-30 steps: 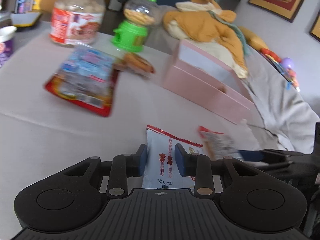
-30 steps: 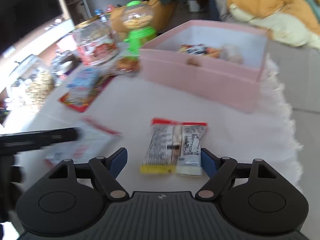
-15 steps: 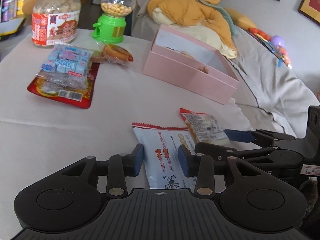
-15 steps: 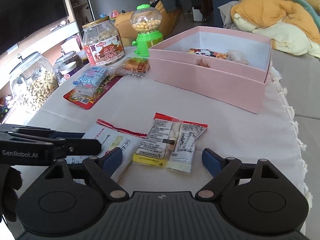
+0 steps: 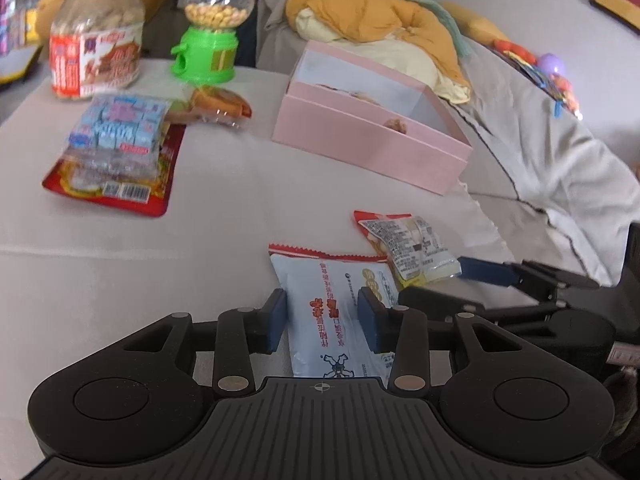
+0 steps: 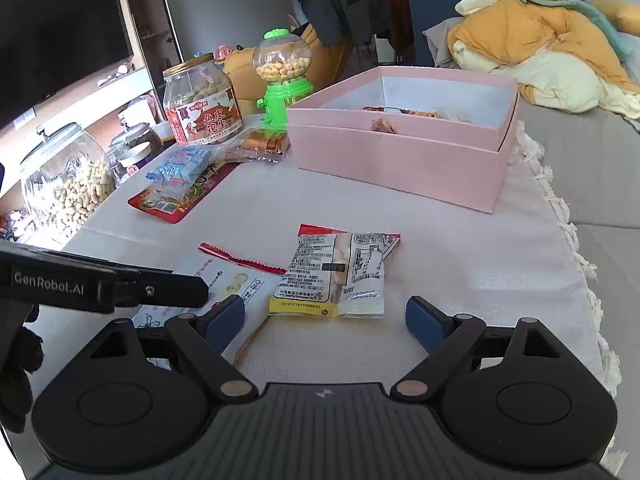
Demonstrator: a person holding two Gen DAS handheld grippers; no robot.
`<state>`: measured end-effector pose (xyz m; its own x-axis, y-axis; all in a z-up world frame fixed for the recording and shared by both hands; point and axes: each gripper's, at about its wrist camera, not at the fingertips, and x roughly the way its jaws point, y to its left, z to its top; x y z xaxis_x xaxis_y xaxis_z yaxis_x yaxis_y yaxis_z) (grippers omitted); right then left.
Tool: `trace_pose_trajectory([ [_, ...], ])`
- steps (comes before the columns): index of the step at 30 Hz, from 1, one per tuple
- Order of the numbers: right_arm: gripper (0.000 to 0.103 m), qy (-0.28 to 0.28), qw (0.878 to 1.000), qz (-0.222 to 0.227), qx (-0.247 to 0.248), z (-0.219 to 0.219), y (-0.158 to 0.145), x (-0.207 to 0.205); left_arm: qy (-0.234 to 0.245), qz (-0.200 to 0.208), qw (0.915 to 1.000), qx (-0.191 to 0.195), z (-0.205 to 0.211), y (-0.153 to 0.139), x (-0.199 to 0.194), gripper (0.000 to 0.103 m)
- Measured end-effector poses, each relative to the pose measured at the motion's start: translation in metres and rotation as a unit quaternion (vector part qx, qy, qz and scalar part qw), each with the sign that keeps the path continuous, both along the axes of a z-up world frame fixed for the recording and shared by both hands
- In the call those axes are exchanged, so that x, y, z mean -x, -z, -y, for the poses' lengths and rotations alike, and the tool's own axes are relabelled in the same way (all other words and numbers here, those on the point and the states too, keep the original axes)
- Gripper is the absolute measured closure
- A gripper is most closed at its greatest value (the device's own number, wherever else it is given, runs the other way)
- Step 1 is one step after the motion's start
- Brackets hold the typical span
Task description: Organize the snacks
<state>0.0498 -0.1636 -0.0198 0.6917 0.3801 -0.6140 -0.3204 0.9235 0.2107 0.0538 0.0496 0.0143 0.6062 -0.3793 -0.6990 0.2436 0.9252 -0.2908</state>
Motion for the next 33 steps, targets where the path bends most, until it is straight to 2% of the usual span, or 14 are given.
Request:
trace_pose_trajectory([
  [3, 0.015, 0.021, 1.0, -0.001, 0.008, 0.001, 0.0, -0.003, -0.005, 0.017, 0.9993, -0.033, 0.006, -0.001, 0.001, 0.045],
  [9, 0.016, 0.058, 0.998, -0.012, 0.019, 0.007, -0.004, -0.029, -0.021, 0.014, 0.9986, -0.047, 0.009, -0.004, -0.001, 0.045],
  [11, 0.028, 0.059, 0.998, -0.016, 0.021, 0.008, -0.008, -0.046, -0.024, 0.011, 0.9982, -0.054, 0.011, -0.007, 0.001, 0.048],
  [12, 0.048, 0.056, 0.998, -0.017, 0.019, 0.009, -0.01, -0.05, -0.022, 0.015, 0.9976, -0.064, 0.014, -0.009, 0.003, 0.05],
  [13, 0.063, 0.061, 0.998, -0.021, 0.016, 0.011, -0.014, -0.053, -0.018, 0.023, 0.9966, -0.078, 0.019, -0.013, 0.007, 0.05],
  [14, 0.066, 0.07, 0.997, -0.02, 0.02, 0.014, -0.017, -0.052, -0.013, 0.033, 0.9953, -0.09, 0.025, -0.016, 0.011, 0.05],
  [17, 0.066, 0.098, 0.994, 0.0, 0.057, 0.02, -0.015, -0.043, 0.015, 0.058, 0.9899, -0.128, 0.049, -0.019, 0.022, 0.05],
  [20, 0.061, 0.102, 0.993, 0.014, 0.054, 0.031, -0.009, -0.033, 0.042, 0.062, 0.9826, -0.17, 0.074, -0.013, 0.025, 0.049],
  [21, 0.054, 0.105, 0.993, 0.014, 0.049, 0.035, -0.008, -0.031, 0.047, 0.066, 0.98, -0.181, 0.081, -0.01, 0.026, 0.046],
  [24, 0.027, 0.121, 0.992, 0.012, 0.031, 0.045, 0.001, -0.029, 0.058, 0.082, 0.9685, -0.228, 0.096, -0.005, 0.028, 0.045],
  [28, 0.024, 0.128, 0.992, 0.002, 0.01, 0.053, 0.004, -0.03, 0.052, 0.1, 0.9536, -0.279, 0.093, 0.003, 0.026, 0.045],
  [30, 0.022, 0.129, 0.992, 0.003, 0.015, 0.051, 0.004, -0.03, 0.029, 0.099, 0.9524, -0.287, 0.083, 0.005, 0.022, 0.044],
  [32, 0.02, 0.129, 0.991, 0.004, 0.019, 0.05, 0.005, -0.028, 0.014, 0.094, 0.9575, -0.272, 0.074, 0.004, 0.017, 0.045],
  [33, 0.019, 0.129, 0.991, 0.004, 0.02, 0.049, 0.005, -0.028, 0.01, 0.09, 0.963, -0.254, 0.07, 0.002, 0.015, 0.045],
])
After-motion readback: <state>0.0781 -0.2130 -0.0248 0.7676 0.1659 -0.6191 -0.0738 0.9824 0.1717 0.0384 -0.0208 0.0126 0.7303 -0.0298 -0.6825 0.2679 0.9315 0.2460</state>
